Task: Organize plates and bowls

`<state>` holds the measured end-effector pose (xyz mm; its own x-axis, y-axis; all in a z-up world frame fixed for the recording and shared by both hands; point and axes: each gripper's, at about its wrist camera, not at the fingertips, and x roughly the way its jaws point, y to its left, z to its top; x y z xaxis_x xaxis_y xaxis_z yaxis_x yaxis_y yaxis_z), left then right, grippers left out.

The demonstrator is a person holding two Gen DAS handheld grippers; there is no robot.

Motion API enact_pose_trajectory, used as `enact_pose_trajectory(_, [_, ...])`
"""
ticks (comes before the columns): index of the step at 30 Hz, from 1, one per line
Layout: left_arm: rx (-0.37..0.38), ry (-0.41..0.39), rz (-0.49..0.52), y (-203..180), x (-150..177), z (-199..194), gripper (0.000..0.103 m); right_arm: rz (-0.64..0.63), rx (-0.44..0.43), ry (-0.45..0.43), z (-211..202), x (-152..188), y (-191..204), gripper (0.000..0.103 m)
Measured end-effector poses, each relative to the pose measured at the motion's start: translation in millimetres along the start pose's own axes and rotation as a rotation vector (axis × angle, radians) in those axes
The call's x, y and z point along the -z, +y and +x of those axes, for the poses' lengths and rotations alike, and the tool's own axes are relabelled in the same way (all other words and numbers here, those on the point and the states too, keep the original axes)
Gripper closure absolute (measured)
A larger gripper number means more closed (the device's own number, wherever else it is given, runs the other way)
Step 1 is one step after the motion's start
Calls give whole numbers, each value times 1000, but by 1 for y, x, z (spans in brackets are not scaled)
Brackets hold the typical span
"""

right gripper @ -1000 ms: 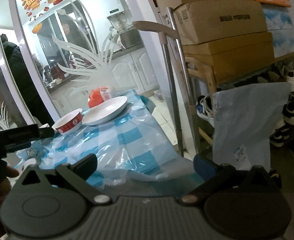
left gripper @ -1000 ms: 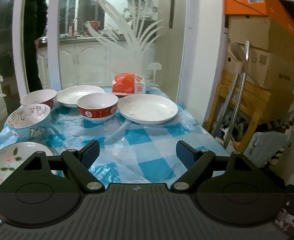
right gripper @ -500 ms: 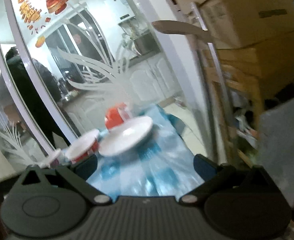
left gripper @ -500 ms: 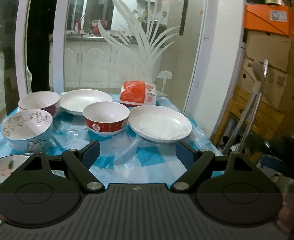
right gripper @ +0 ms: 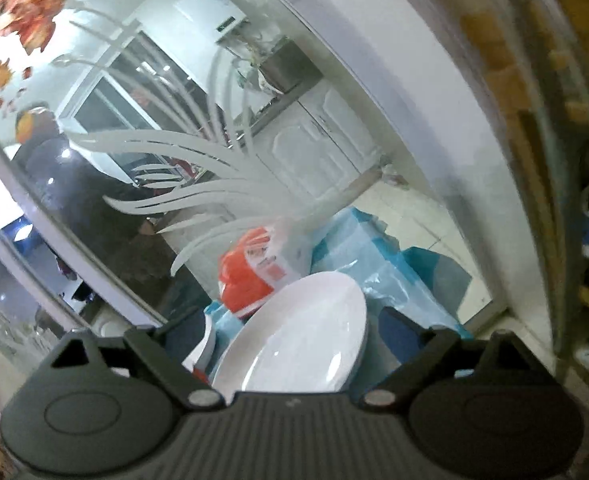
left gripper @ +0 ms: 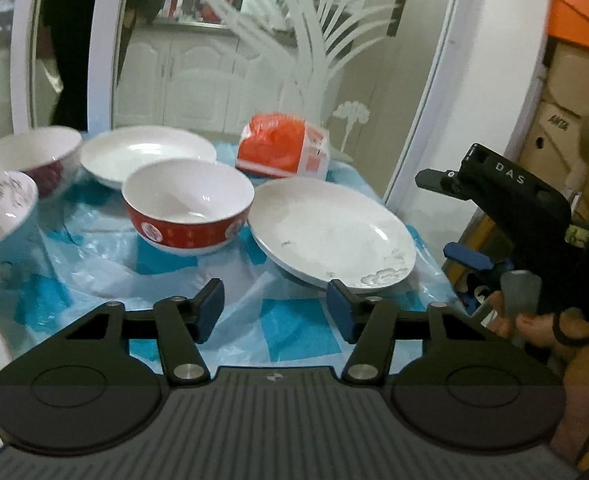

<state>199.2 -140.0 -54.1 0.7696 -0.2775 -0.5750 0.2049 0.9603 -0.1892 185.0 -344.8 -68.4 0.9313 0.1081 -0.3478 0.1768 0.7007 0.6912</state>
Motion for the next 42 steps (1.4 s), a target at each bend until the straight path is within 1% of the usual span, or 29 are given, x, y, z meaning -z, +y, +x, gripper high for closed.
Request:
enact_pose_trajectory(2, [-11, 10, -18, 0, -2, 11, 43, 28, 11, 4, 10, -3, -10, 12])
enact_pose_trajectory(4, [-4, 18, -49, 2, -7, 20, 46, 65, 2, 22, 18, -6, -19, 16])
enact_pose_trajectory(5, [0, 22, -56, 2, -8, 23, 48, 83, 1, 33, 22, -7, -23, 17])
enact_pose_trajectory(9, [14, 27, -66, -2, -11, 33, 49, 119, -6, 46, 30, -8, -29, 18])
enact_pose_trajectory(13, [3, 32, -70, -11, -13, 52, 49, 140, -33, 69, 33, -10, -34, 18])
enact_pose_trajectory(17, [-19, 33, -58, -15, -18, 66, 48, 157, -40, 80, 32, -12, -39, 18])
enact_pose_trajectory(20, [-29, 37, -57, -17, -20, 76, 48, 142, -46, 84, 34, -13, -38, 17])
enact_pose_trajectory(24, [-57, 35, -46, -21, -21, 87, 47, 153, -84, 79, 36, -13, -37, 14])
enact_pose_trajectory(27, [-70, 36, -49, -20, -21, 94, 46, 150, -93, 83, 36, -14, -37, 14])
enact_pose_trajectory(31, [-85, 41, -47, -22, -21, 104, 46, 122, -99, 109, 40, -12, -32, 14])
enact_pose_trajectory(36, [-93, 54, -56, -20, -23, 117, 46, 51, -60, 140, 45, -9, -24, 17])
enact_pose_trajectory(39, [-100, 59, -41, -22, -25, 125, 44, 33, -66, 160, 48, -6, -22, 22])
enact_pose_trajectory(42, [-107, 47, -30, -25, -25, 129, 43, 15, -55, 170, 50, -5, -20, 23])
